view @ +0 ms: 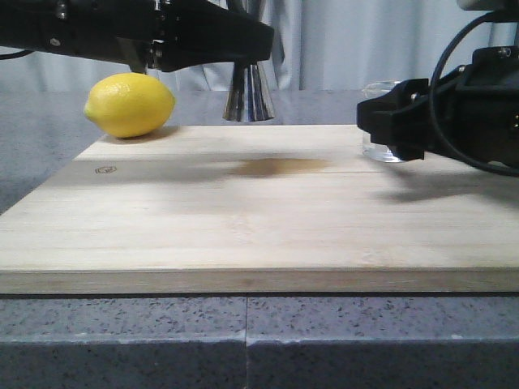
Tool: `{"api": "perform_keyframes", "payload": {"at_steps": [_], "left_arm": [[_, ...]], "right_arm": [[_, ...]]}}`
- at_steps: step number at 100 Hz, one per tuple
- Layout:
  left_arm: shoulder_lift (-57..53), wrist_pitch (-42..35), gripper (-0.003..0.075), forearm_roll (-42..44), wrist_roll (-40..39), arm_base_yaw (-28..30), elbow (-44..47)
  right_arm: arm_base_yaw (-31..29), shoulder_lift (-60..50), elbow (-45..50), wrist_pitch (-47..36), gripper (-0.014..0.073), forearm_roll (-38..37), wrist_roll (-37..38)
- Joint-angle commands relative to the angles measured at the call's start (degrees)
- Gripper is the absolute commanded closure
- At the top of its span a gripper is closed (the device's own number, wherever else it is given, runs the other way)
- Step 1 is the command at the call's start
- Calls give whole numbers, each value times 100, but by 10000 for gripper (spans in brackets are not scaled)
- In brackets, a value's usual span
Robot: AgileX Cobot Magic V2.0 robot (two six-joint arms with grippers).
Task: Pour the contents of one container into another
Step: 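Reach the right gripper to the glass beaker and grasp it, then lift the glass beaker with the right gripper above the jigger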
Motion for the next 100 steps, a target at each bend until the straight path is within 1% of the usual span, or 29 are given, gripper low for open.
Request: {"api": "perform_keyframes", "payload": {"at_steps": [1,16,34,48,100], "left_arm": [[-303,649,647,-410,-62,-32,-157],[-303,649,647,-410,-62,-32,-157],[-303,649,647,-410,-62,-32,-157],[-303,649,647,-410,-62,-32,-157],[-303,649,647,-410,-62,-32,-157]], "right_arm": [[4,-148,-146,-481,159,-64,-34],[4,-148,-146,-481,163,-75,-34],[4,-148,-146,-481,239,-75,-34],[4,-148,-146,-481,264,-75,-34],[4,-148,-146,-514,270,-75,-34]]}}
